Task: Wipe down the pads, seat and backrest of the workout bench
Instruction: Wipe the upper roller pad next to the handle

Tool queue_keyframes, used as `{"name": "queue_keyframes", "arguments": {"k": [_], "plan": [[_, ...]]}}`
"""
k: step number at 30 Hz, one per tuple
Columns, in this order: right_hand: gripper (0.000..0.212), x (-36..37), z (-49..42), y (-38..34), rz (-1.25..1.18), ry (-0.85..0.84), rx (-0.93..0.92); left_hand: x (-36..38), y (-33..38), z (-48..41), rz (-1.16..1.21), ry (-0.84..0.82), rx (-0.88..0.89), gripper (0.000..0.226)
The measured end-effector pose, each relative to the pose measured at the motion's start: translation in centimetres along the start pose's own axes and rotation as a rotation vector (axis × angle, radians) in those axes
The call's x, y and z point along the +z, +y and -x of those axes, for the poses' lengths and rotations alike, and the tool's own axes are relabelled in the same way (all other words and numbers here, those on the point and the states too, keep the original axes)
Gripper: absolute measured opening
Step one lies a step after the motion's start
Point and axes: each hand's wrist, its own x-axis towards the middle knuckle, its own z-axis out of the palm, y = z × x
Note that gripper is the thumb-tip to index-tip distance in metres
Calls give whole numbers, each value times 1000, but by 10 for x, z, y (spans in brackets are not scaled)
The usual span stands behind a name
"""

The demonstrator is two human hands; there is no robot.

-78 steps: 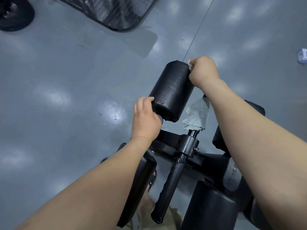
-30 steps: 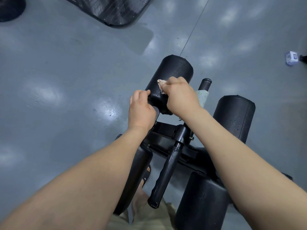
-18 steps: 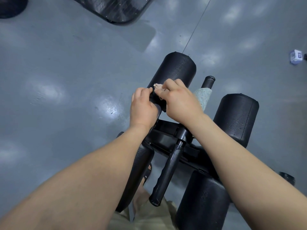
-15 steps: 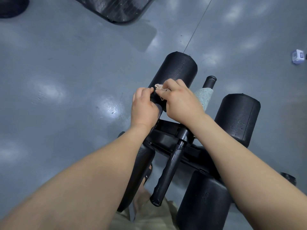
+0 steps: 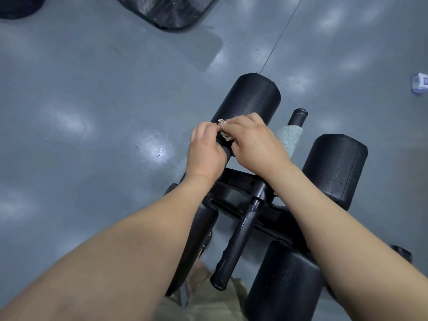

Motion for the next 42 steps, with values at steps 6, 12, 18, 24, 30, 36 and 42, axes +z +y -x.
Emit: {"name": "queue_keyframes", "arguments": {"k": [6, 12, 18, 24, 30, 36, 42], "plan": [[28, 5, -2, 2, 45, 46, 82, 0, 3, 0, 33, 6, -27, 56], [21, 2, 1, -2, 83, 102, 153, -1, 5, 1, 23, -3, -34, 58], [11, 0, 1, -2, 104, 185, 231, -3, 6, 0, 34, 13, -51, 68], [40, 1, 0, -1, 46, 34, 35, 1, 1, 0, 11, 11, -32, 50], [20, -1, 2, -2, 85, 180, 214, -1, 2, -1, 12, 7, -57, 53], [19, 0, -2, -1, -39, 198, 130, -2, 2, -1, 9, 0, -75, 55], [45, 3, -5, 4, 18, 68, 156, 0, -1, -1, -10, 3, -62, 50]]}}
